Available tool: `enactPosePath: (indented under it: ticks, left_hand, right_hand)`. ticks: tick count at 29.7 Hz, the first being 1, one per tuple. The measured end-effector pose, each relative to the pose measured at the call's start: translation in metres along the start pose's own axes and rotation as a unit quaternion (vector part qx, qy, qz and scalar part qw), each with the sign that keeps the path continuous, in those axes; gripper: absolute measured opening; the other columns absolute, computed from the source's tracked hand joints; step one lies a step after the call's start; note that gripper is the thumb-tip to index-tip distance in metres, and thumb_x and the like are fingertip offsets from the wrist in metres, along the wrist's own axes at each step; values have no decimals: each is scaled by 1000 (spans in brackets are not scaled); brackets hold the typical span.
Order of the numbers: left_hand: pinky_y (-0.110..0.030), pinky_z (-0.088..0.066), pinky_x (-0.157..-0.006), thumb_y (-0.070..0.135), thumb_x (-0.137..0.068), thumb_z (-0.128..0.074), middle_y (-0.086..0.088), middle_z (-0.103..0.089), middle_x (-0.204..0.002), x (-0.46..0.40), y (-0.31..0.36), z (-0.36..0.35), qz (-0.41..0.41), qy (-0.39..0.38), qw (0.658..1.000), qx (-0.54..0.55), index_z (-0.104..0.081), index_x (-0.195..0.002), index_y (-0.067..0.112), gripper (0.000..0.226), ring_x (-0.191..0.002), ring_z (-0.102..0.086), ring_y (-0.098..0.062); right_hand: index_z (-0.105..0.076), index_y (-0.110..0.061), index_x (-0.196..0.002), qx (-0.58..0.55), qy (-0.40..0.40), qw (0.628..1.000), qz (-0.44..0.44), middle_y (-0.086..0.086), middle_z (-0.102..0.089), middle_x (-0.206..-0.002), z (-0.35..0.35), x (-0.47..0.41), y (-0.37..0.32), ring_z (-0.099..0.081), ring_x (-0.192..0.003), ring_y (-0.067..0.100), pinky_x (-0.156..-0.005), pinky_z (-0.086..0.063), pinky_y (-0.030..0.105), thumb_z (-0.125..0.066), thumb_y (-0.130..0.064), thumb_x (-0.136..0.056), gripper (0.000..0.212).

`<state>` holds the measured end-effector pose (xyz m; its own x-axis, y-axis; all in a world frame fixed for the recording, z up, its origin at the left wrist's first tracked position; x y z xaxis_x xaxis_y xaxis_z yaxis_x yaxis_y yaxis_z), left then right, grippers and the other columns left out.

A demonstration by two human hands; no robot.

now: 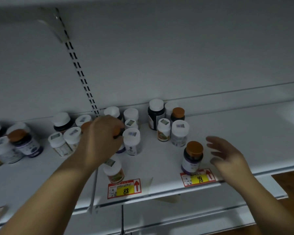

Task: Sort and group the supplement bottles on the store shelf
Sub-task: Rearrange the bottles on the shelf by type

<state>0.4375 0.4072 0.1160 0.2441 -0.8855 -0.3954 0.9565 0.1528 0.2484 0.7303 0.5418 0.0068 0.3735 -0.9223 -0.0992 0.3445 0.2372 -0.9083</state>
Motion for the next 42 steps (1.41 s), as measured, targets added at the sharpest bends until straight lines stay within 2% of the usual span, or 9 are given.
enactPosePath:
  ticks: [5,16,20,26,31,34,36,39,42]
  left_hand:
    - [-36,-31,-91,25,-84,-58,-4,-58,-122,-34,23,-46,-64,-171,955,-235,-51,-123,19,41,-112,-46,-27]
    - [-38,-38,-97,14,-82,-59,-7,-55,-126,-35,23,-73,-75,-252,923,-282,-45,-130,20,50,-115,-45,-27]
    - [-32,-38,-94,13,-84,-57,-6,-56,-124,-38,19,-75,-86,-252,925,-271,-49,-128,20,45,-117,-45,-23]
    - [-30,-31,-78,25,-81,-59,-4,-59,-111,-39,13,-69,-110,-214,938,-249,-56,-117,22,36,-105,-48,-22]
    - [-24,-44,-85,38,-69,-66,-4,-59,-104,-44,25,-25,-48,-132,988,71,-68,-112,17,48,-97,-57,-18]
    - [0,-43,-73,22,-79,-72,17,-63,-100,-49,31,9,38,-53,951,303,-66,-105,37,31,-88,-60,8]
    - [-5,-50,-67,19,-81,-69,25,-70,-90,-45,36,14,84,-50,903,418,-68,-100,38,26,-82,-64,10]
    - [-11,-52,-57,30,-74,-70,20,-75,-76,-31,39,18,134,-22,864,485,-70,-87,32,13,-70,-67,5]
    - [-17,-55,-56,51,-66,-75,15,-75,-74,-14,33,23,155,-12,877,455,-73,-75,35,18,-67,-69,0]
  right_hand:
    - [-54,-27,-118,33,-26,998,53,-10,-58,-116,-3,-60,-26,-55,-101,7,-76,-39,6,-70,-13,-79,45]
    - [-62,-24,-108,3,-131,991,6,-5,-66,-111,-37,-92,-10,-60,-104,12,-88,-49,33,-84,-28,-60,53]
    - [-65,-30,-104,-17,-149,989,11,-16,-67,-101,-41,-93,-9,-62,-100,5,-78,-45,18,-83,-25,-64,44]
    - [-66,-24,-96,-64,-98,993,-5,-9,-69,-98,-25,-91,-6,-64,-93,8,-77,-50,24,-79,-25,-68,30]
    - [-60,-17,-87,-249,8,968,35,-8,-73,-81,30,-73,-60,-69,-83,12,-65,-53,20,-77,-29,-65,30]
    - [-61,-17,-91,-299,-59,951,48,-7,-75,-81,15,-54,-107,-72,-77,13,-60,-56,23,-77,-49,-50,54]
    - [-63,-17,-96,-293,-123,948,30,1,-76,-89,-13,-40,-123,-72,-84,20,-67,-57,33,-73,-50,-54,55]
    - [-64,-6,-102,-341,-145,929,-11,17,-69,-106,-43,-26,-131,-68,-98,30,-81,-55,40,-63,-42,-64,52]
    - [-71,-18,-88,-367,-186,911,-14,11,-71,-100,-62,-19,-137,-69,-94,23,-75,-56,33,-63,-42,-63,36]
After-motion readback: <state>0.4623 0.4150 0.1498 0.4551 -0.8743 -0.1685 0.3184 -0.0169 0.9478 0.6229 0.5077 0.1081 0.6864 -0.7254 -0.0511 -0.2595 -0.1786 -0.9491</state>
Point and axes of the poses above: each hand's wrist, its own x-axis away from the middle knuckle, its own z-axis out of the back of the hand, y = z × x, the point moved 5 cm from there along -x, towards the middle knuckle
